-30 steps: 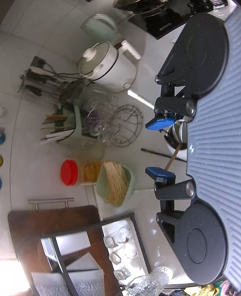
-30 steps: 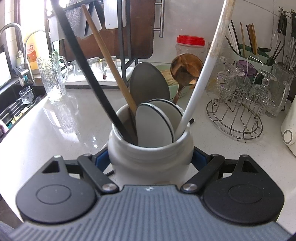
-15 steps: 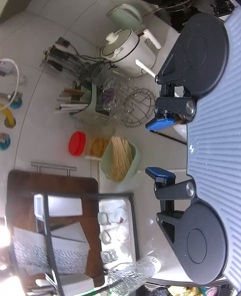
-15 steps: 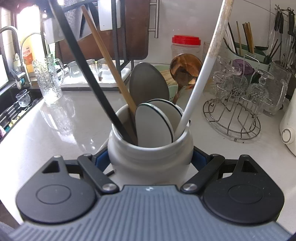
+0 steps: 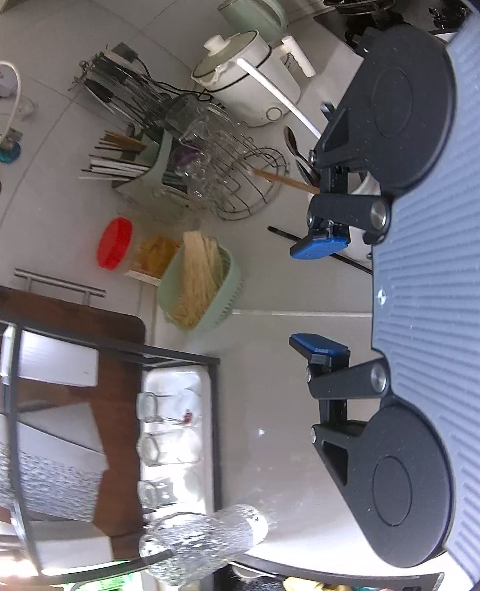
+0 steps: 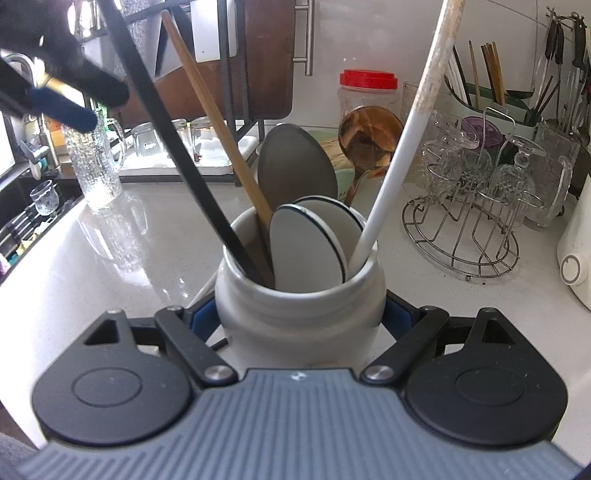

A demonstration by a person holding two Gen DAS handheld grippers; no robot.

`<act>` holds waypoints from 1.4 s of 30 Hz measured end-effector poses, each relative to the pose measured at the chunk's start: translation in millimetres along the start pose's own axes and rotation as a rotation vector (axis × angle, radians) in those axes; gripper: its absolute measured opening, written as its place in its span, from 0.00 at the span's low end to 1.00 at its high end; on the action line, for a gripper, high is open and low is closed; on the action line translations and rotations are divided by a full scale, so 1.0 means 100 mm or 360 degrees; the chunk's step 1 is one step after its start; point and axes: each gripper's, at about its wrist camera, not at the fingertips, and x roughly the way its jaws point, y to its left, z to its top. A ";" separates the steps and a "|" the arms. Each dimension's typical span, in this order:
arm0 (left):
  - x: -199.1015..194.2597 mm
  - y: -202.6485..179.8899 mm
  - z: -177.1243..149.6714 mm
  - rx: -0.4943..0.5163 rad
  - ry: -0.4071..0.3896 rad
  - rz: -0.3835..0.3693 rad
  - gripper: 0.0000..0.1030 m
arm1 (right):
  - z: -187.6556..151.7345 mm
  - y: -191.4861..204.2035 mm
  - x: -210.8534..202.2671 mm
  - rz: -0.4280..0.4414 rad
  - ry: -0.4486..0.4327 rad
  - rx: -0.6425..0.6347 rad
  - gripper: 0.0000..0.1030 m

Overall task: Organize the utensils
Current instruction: 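Move the left tool back to the white stick on the counter, then grasp the white stick with the left tool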

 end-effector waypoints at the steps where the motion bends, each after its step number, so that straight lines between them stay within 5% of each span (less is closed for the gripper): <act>1: 0.02 0.02 -0.02 -0.0008 0.0007 -0.0004 0.49 | 0.00 0.00 0.00 -0.0001 0.0000 0.0002 0.88; 17: 0.72 0.33 -0.17 -0.0087 0.0158 0.0007 0.49 | -0.02 0.03 -0.05 -0.0045 0.0025 0.0034 0.88; 37: 2.07 0.19 0.26 0.0128 0.0285 -0.0011 0.47 | 0.02 0.03 -0.06 -0.0135 0.0134 0.0106 0.88; 42: 2.27 0.12 0.37 0.0205 0.0304 0.0055 0.33 | 0.03 0.04 -0.05 -0.0157 0.0148 0.0123 0.88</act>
